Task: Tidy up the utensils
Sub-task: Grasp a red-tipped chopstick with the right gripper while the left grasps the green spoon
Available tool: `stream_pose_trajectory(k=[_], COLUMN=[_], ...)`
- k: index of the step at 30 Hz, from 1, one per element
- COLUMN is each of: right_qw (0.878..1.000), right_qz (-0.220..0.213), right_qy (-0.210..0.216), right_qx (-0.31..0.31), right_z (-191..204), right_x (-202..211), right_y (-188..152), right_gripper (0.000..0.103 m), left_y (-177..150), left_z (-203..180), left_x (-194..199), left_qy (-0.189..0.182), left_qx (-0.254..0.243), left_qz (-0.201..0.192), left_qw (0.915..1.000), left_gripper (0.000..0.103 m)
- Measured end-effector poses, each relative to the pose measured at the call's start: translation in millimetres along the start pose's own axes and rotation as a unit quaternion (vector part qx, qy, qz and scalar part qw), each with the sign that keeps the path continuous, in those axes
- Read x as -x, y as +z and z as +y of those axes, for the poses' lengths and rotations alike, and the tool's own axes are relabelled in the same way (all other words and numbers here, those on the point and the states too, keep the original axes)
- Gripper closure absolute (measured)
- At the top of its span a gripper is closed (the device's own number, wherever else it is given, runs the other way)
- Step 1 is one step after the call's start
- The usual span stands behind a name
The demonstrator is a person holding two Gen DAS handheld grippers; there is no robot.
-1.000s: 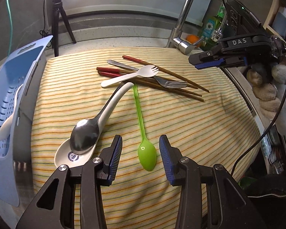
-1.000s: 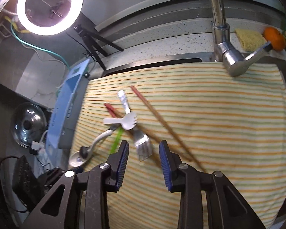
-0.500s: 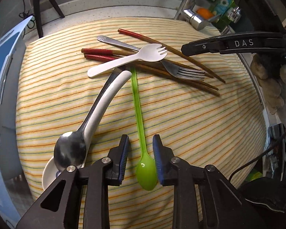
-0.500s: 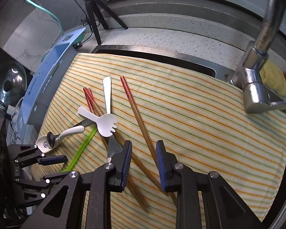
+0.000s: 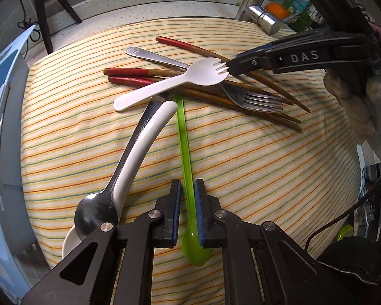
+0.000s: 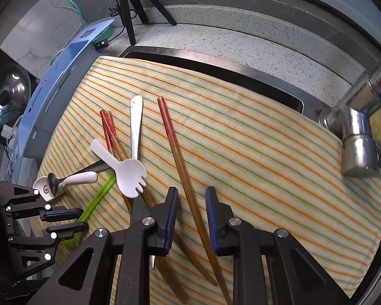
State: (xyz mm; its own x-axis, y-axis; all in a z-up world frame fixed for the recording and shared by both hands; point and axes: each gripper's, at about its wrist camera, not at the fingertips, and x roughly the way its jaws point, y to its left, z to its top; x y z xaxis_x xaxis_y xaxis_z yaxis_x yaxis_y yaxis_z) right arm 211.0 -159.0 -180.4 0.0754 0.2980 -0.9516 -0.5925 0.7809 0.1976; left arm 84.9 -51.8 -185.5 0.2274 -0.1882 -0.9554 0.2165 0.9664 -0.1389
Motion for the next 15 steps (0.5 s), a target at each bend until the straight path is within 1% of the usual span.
stream_pose_trajectory(k=[2,3,6,9,12,15], right_qw=[1.000,1.000,1.000,1.000,1.000,1.000], right_qz=[-0.001,0.000,0.003,0.002,0.000,-0.005], right_qy=[-0.002,-0.005,-0.006,-0.006,0.002,0.007], right_qx=[0.004,0.006,0.006,0.004,-0.012,-0.027], right_z=[1.2,1.8,2.2,2.2,-1.0,-4.6], right_x=[-1.1,-2.1,-3.8,-2.8,0.7,5.4], right_y=[2.6,4.0,6.1,3.3,-3.0,-11.9], right_gripper=[0.084,0.088,0.093,0.094,0.095,0.097], left_y=[1.7,5.5,8.7,6.5,1.0,-7.7], left_z=[-2.1,-4.5,-4.5,-0.8,2.4,2.4], left_x=[-0.9,-2.7,-3.9,-2.7,0.0,1.7], left_qy=[0.001,0.002,0.000,-0.005,-0.019,-0.024], left_qx=[0.000,0.000,0.004,0.009,0.018,0.022], left_qz=[-0.001,-0.002,-0.007,-0.013,-0.018,-0.023], left_qw=[1.0000,1.0000,1.0000,0.9999,0.9995,0.9992], left_gripper=[0.096,0.096,0.097,0.097,0.097,0.097])
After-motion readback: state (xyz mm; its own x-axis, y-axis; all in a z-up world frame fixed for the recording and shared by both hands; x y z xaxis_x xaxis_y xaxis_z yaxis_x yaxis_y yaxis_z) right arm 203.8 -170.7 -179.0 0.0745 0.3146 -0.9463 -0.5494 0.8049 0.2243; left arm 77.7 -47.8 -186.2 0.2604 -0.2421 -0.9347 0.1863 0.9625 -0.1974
